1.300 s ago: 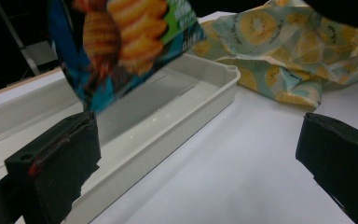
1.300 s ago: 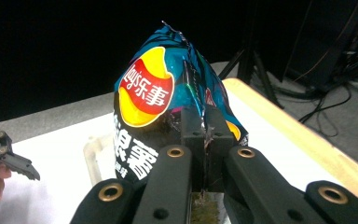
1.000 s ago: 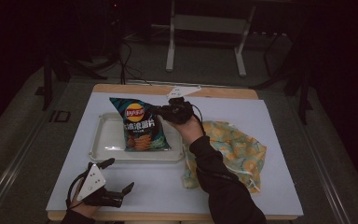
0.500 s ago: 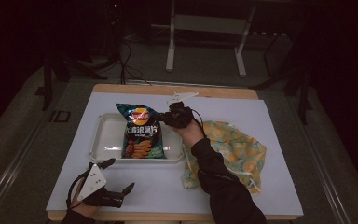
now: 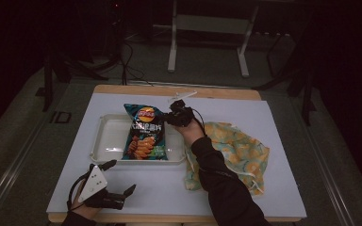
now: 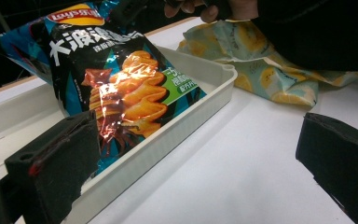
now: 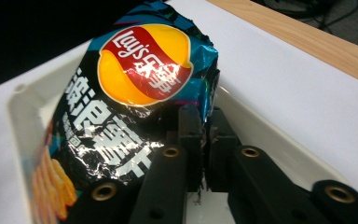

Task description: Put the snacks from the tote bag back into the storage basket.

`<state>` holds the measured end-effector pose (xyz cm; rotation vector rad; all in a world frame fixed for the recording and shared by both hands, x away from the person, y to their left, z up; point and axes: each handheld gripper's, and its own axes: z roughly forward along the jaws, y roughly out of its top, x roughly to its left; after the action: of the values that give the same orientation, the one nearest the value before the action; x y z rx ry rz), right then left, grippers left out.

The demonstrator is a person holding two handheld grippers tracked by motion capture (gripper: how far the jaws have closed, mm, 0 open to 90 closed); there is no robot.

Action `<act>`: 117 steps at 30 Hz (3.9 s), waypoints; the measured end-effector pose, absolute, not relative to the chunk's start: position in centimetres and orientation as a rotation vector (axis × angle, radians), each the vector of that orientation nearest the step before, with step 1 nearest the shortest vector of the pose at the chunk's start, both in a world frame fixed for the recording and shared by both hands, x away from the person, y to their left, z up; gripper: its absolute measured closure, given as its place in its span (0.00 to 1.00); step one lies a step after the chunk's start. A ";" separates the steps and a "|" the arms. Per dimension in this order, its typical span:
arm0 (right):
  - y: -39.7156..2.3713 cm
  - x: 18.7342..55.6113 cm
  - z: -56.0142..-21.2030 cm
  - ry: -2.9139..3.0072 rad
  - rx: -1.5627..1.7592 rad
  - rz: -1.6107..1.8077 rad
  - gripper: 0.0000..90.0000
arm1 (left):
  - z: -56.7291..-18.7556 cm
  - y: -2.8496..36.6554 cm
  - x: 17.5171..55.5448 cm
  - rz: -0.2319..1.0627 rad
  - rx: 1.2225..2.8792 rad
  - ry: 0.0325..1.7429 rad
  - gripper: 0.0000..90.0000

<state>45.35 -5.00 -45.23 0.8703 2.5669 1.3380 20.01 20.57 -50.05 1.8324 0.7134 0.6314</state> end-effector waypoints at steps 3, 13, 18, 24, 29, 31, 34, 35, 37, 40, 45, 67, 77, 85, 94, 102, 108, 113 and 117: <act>-5.1 45.6 -45.3 2.563 0.891 1.316 0.88 | -50.1 20.6 20.0 0.631 1.833 0.713 0.00; -5.7 45.9 -44.9 2.526 0.917 1.274 0.64 | -50.1 20.5 20.0 0.629 1.830 0.714 0.00; -6.3 45.5 -44.1 2.509 0.899 1.280 0.52 | -50.1 20.5 20.0 0.629 1.831 0.715 0.00; -7.2 44.8 -43.0 2.528 0.853 1.307 0.34 | -50.1 20.6 20.0 0.633 1.831 0.720 0.00; -8.4 43.9 -42.2 2.530 0.842 1.361 0.20 | -50.1 20.5 20.0 0.635 1.835 0.720 0.00; -9.0 43.5 -42.0 2.530 0.813 1.353 0.16 | -50.1 20.5 20.0 0.635 1.836 0.720 0.00; -10.0 42.9 -41.5 2.511 0.812 1.356 0.16 | -50.0 20.5 20.1 0.639 1.841 0.719 0.00; -10.4 42.7 -41.3 2.500 0.806 1.353 0.16 | -50.1 20.5 20.1 0.639 1.842 0.719 0.00; -11.1 42.3 -40.9 2.486 0.800 1.356 0.16 | -50.1 20.5 20.1 0.638 1.841 0.721 0.00; -12.2 41.5 -40.3 2.467 0.784 1.351 0.16 | -50.1 20.4 20.1 0.637 1.843 0.721 0.00; -14.4 40.5 -39.7 2.437 0.784 1.341 0.16 | -50.1 20.5 20.0 0.640 1.841 0.725 0.00; -26.4 37.0 -41.2 2.237 0.974 1.339 0.16 | -50.1 20.4 20.1 0.639 1.844 0.728 0.00; -31.2 34.9 -42.4 2.133 1.071 1.312 0.17 | -50.1 20.3 20.1 0.639 1.850 0.727 0.00; -33.6 33.4 -43.5 2.041 1.120 1.312 0.17 | -50.1 20.3 20.1 0.639 1.851 0.726 0.00; -35.8 31.6 -44.8 1.913 1.199 1.279 0.16 | -50.1 20.3 20.1 0.639 1.852 0.727 0.00; -36.7 30.4 -46.6 1.862 1.232 1.195 0.16 | -50.1 20.3 20.1 0.638 1.853 0.725 0.00; -37.2 29.3 -47.7 1.783 1.266 1.196 0.15 | -50.1 20.4 20.1 0.641 1.850 0.724 0.00; -37.4 28.3 -48.6 1.754 1.280 1.167 0.15 | -50.1 20.4 20.1 0.640 1.851 0.722 0.00; -37.7 27.8 -48.9 1.729 1.294 1.156 0.15 | -50.0 20.4 20.0 0.640 1.848 0.723 0.00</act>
<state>27.83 -37.75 -48.89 1.2940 1.7289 1.1559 20.05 20.39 -50.05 1.8478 0.7233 0.6399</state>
